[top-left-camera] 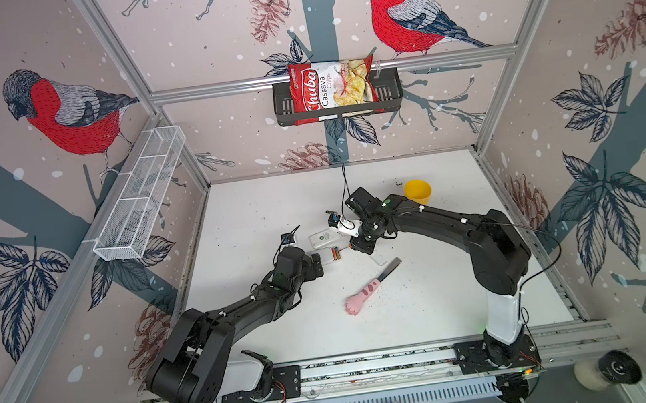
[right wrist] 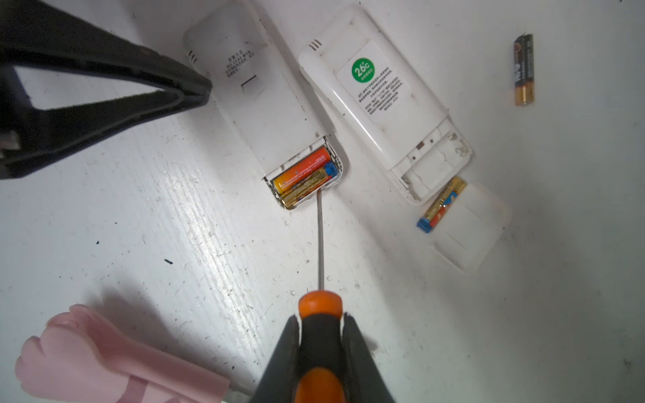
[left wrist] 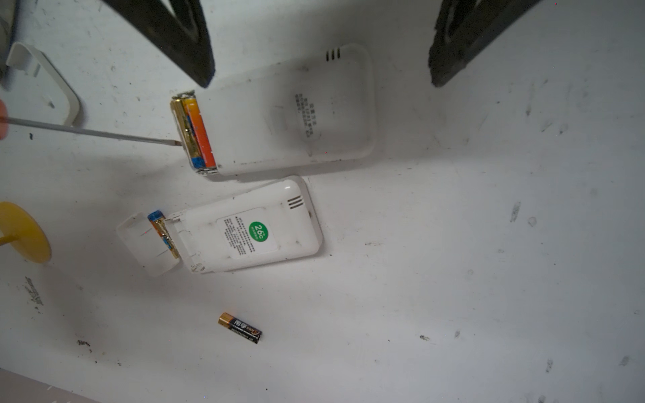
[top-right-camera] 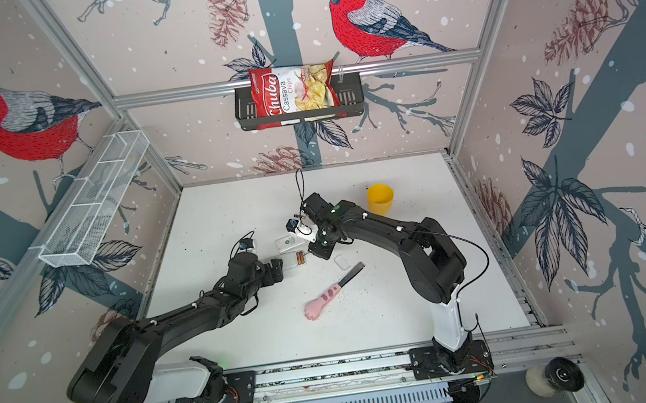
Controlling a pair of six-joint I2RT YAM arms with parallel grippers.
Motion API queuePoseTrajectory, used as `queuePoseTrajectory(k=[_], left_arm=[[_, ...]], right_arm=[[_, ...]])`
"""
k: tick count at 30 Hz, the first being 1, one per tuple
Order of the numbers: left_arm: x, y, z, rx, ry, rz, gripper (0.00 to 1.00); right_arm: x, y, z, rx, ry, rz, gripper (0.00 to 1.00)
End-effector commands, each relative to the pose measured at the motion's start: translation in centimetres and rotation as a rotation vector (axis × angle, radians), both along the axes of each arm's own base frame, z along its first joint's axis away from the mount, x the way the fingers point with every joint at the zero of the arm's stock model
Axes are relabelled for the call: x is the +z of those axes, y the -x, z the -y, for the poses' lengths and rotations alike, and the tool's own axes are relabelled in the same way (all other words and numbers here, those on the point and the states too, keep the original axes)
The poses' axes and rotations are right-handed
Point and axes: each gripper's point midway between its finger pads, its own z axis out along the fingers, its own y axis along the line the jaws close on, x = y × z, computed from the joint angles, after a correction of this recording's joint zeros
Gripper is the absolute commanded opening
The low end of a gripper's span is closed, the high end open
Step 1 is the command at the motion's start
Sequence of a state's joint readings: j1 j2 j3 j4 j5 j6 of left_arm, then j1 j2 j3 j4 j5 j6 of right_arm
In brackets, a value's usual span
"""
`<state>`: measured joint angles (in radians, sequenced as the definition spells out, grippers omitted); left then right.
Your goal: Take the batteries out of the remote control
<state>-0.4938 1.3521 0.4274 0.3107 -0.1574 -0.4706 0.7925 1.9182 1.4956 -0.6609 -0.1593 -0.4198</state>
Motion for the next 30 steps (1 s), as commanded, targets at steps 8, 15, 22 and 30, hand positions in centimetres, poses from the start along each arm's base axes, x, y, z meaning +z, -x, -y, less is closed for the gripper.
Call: queuePoseTrajectory(k=[8, 15, 22, 30], left_arm=[[0.9, -1.4, 1.5, -0.04, 0.032, 0.031, 0.87], [0.1, -1.8, 1.8, -0.053, 0.013, 0.006, 0.84], [-0.2, -2.1, 1.0, -0.034, -0.056, 0.0, 0.85], [-0.1, -2.6, 0.5, -0.028, -0.091, -0.006, 0.86]], right_arm=[[-0.1, 0.6, -0.4, 0.027, -0.015, -0.031, 0.0], [0.0, 1.0, -0.6, 0.041, -0.023, -0.043, 0.0], [-0.3, 0.9, -0.3, 0.035, -0.001, -0.045, 0.0], [-0.1, 0.6, -0.1, 0.028, 0.024, -0.034, 0.0]])
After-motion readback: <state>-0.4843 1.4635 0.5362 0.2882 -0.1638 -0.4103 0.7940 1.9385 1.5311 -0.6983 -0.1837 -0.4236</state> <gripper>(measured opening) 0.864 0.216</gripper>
